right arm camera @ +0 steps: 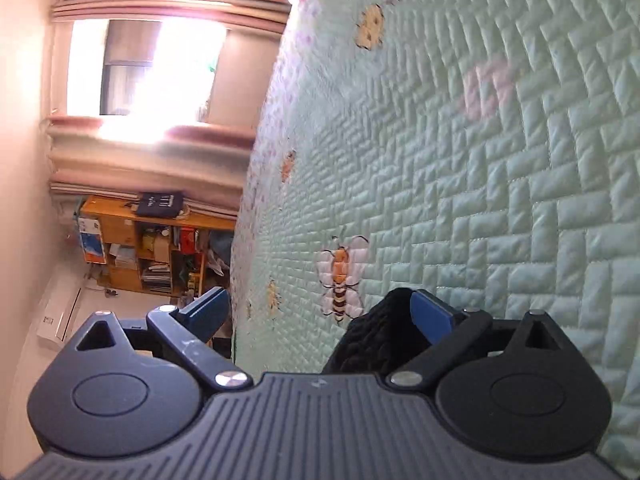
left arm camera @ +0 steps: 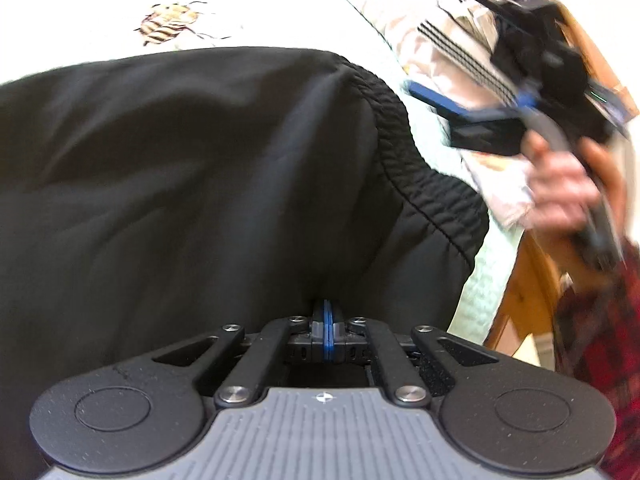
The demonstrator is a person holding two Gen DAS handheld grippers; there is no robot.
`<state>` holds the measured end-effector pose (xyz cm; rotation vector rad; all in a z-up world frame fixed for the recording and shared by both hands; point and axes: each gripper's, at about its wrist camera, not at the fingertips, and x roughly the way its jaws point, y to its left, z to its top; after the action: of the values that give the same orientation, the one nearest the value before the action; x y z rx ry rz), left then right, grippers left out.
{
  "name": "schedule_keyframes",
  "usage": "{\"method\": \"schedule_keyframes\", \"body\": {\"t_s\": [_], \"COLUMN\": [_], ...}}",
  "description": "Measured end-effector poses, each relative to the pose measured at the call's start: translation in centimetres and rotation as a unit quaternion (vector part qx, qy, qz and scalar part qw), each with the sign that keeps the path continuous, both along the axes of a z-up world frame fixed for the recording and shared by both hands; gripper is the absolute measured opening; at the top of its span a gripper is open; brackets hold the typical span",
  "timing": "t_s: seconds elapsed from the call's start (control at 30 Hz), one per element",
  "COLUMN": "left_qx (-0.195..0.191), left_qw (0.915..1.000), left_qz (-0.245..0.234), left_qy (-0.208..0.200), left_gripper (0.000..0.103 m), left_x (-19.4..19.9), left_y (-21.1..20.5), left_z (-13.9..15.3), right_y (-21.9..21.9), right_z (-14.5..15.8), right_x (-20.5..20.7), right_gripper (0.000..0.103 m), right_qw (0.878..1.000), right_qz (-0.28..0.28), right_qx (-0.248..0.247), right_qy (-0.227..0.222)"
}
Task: Fold clothes
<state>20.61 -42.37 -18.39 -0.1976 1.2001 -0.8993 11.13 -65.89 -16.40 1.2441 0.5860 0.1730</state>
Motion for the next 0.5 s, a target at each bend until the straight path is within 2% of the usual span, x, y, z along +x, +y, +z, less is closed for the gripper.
{"method": "schedule_keyframes", "body": {"t_s": [0.03,0.07,0.1,0.13,0.23,0.27,0.33,0.37,0.43,0.47,0.5], "left_qx": [-0.007,-0.013,-0.008,-0.003,0.013,0.018,0.028,0.034,0.044,0.049,0.054], "left_qw": [1.0,0.9999,0.9998,0.9996,0.9982,0.9975,0.9956,0.9945,0.992,0.9905,0.9889], "left_qz": [0.004,0.009,0.018,0.028,0.056,0.066,0.085,0.094,0.113,0.122,0.132], "left_qy": [-0.001,-0.003,-0.006,-0.009,-0.018,-0.021,-0.027,-0.03,-0.037,-0.04,-0.043], "left_gripper": [0.01,0.031,0.056,0.065,0.074,0.08,0.082,0.082,0.083,0.083,0.083], "left_x": [-0.3,-0.6,-0.8,-1.0,-1.6,-1.8,-2.3,-2.5,-2.9,-3.1,-3.3], "left_y": [0.3,0.8,1.8,2.9,6.1,7.2,9.4,10.4,12.6,13.6,14.7], "left_z": [0.4,0.7,0.9,1.1,1.7,1.9,2.3,2.5,2.9,3.1,3.3], "right_y": [1.4,2.8,4.7,6.7,12.4,13.9,15.5,15.7,14.6,14.0,13.7], "right_z": [1.5,3.0,4.2,5.1,6.4,6.5,5.4,4.4,1.2,-0.5,-0.3], "right_x": [-0.7,-1.4,-1.6,-1.6,-0.9,-0.5,0.7,1.7,3.6,4.5,4.2], "right_gripper": [0.099,0.099,0.099,0.099,0.099,0.099,0.099,0.099,0.099,0.083,0.071], "right_qw": [0.999,0.997,0.993,0.988,0.97,0.966,0.965,0.967,0.972,0.972,0.974], "right_qz": [0.003,0.008,0.026,0.047,0.108,0.124,0.161,0.167,0.138,0.121,0.11], "right_qx": [-0.039,-0.08,-0.117,-0.147,-0.211,-0.22,-0.201,-0.189,-0.186,-0.185,-0.182], "right_qy": [-0.008,-0.016,-0.026,-0.028,-0.042,-0.043,-0.039,-0.026,0.04,0.075,0.073]}}
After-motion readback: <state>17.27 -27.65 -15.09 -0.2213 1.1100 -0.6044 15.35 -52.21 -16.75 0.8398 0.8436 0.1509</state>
